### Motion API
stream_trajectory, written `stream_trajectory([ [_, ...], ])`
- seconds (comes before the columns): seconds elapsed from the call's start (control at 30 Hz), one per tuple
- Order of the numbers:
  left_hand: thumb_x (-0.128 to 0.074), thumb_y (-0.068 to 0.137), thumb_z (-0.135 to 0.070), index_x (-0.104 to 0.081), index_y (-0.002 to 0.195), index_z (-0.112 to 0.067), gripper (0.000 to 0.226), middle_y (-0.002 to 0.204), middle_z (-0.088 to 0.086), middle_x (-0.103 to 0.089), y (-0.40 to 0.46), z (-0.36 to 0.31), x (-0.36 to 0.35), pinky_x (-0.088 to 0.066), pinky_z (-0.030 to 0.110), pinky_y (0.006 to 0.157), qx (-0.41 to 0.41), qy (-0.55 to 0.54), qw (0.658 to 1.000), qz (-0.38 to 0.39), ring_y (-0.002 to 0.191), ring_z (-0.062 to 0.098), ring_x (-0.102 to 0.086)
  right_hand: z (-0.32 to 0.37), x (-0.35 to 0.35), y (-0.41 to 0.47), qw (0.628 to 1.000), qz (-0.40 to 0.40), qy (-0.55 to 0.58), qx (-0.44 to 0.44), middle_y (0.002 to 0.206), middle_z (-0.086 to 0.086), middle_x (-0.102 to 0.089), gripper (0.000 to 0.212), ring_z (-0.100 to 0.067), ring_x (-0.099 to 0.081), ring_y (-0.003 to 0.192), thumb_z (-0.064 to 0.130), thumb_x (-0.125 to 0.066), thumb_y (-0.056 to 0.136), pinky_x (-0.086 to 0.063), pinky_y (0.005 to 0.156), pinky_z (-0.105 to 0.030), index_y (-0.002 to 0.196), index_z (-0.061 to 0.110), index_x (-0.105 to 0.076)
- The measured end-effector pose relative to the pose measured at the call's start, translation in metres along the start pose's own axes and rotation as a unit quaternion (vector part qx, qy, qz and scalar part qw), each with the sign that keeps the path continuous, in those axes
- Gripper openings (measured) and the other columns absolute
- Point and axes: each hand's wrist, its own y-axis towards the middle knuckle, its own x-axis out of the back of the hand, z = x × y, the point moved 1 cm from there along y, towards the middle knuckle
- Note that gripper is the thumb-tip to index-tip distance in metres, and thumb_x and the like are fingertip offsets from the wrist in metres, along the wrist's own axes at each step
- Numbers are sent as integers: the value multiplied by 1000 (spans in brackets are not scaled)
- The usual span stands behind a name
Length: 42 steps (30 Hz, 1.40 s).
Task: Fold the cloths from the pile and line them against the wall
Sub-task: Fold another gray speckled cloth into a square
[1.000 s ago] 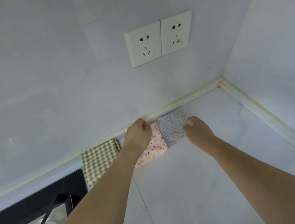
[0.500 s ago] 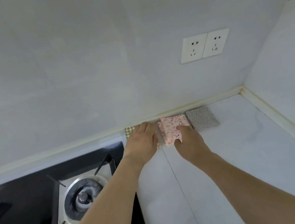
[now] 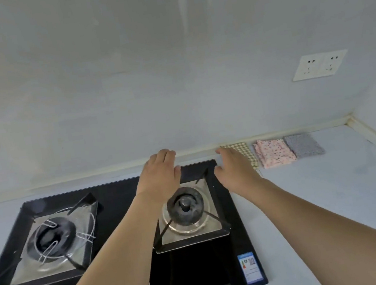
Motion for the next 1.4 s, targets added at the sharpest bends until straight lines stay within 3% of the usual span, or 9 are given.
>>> stream_trajectory([
  [0.13,-40,100,-29,-41,139,-12,43,144,7,-42,-37,37,34,-36,37,107,71,16,997,-25,127,25,-42,51,-8,-7,998,17,-4,64,144,-7,-45,50,-25,-45,129,20,-50,93,-38,107,-37,142,11,-41],
  [0.4,-41,98,-26,-44,138,-11,43,142,8,-45,-105,123,79,-37,40,105,126,44,991,-26,123,29,-46,156,-62,-28,990,62,9,126,146,-8,-42,53,-25,-42,132,16,-48,93,-35,110,-37,144,9,-37],
  [0.7,-41,99,-32,-39,140,-13,45,142,5,-42,-181,286,116,-35,38,105,149,67,987,13,126,26,-42,304,-158,-47,989,78,23,127,149,1,-38,52,-21,-40,134,23,-47,93,-39,108,-46,144,19,-36],
  [1.03,-38,101,-32,-35,144,-16,46,149,1,-38,-238,388,159,-31,37,110,228,33,973,-18,133,23,-38,418,-217,-55,969,144,17,199,152,-2,-33,55,-22,-38,136,19,-49,95,-33,113,-39,147,16,-33],
  [1.4,-41,98,-27,-41,140,-19,43,144,-1,-41,-323,565,184,-35,38,104,312,36,948,41,129,24,-39,558,-333,-54,954,193,29,228,151,0,-33,51,-18,-34,137,23,-46,95,-31,113,-38,145,17,-35],
])
